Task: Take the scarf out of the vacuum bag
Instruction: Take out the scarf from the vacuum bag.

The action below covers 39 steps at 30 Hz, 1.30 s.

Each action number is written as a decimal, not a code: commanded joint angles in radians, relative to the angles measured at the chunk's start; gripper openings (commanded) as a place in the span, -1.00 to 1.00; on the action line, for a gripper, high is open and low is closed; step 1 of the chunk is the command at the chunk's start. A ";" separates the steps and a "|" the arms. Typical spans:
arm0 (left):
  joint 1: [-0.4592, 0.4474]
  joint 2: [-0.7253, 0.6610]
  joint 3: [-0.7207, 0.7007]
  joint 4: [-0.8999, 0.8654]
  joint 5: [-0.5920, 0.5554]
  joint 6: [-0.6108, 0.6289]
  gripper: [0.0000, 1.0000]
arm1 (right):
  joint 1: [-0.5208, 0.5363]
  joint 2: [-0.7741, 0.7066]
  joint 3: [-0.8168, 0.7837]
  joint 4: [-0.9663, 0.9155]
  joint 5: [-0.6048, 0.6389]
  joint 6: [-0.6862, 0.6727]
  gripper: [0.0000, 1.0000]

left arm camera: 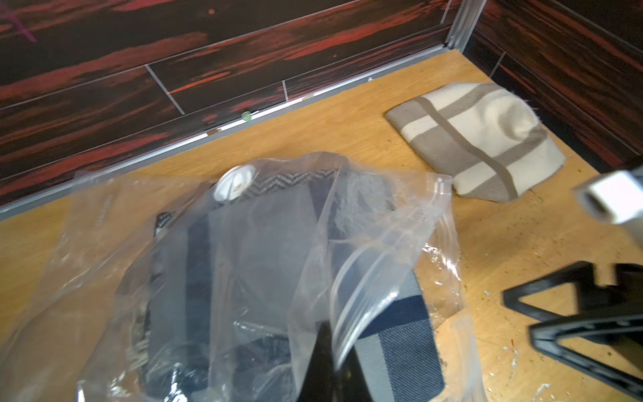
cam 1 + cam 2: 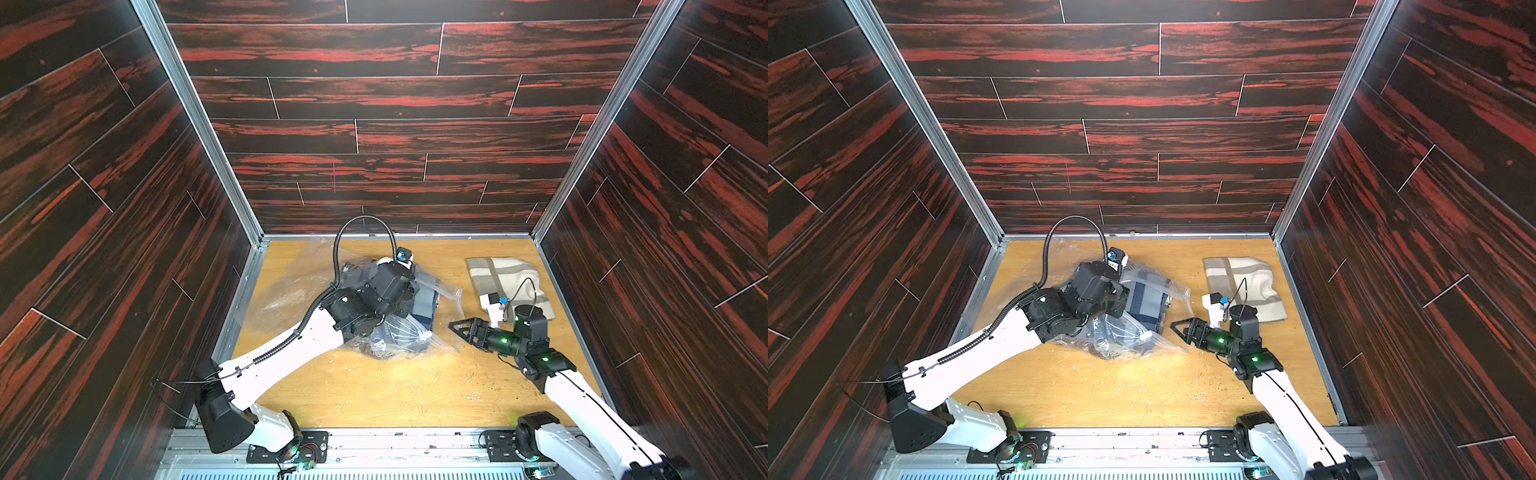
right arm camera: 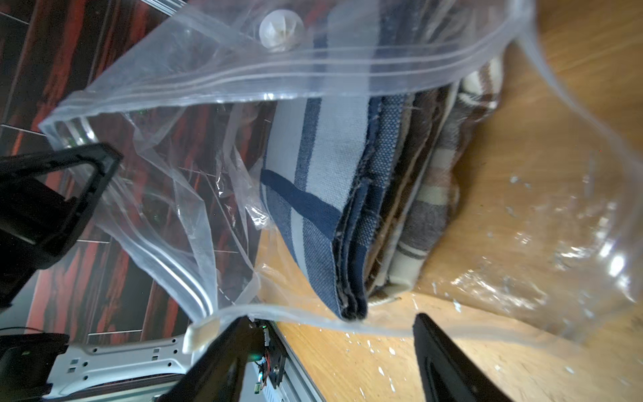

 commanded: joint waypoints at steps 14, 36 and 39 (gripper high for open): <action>-0.072 0.105 0.089 -0.061 0.077 0.026 -1.00 | 0.054 0.334 -0.027 0.548 0.053 0.109 0.47; -0.080 0.200 0.153 -0.063 0.079 0.033 -1.00 | 0.053 0.575 0.118 0.692 0.052 0.094 0.39; -0.078 0.201 0.160 -0.065 0.073 0.038 -1.00 | 0.053 0.593 0.134 0.673 0.065 0.091 0.38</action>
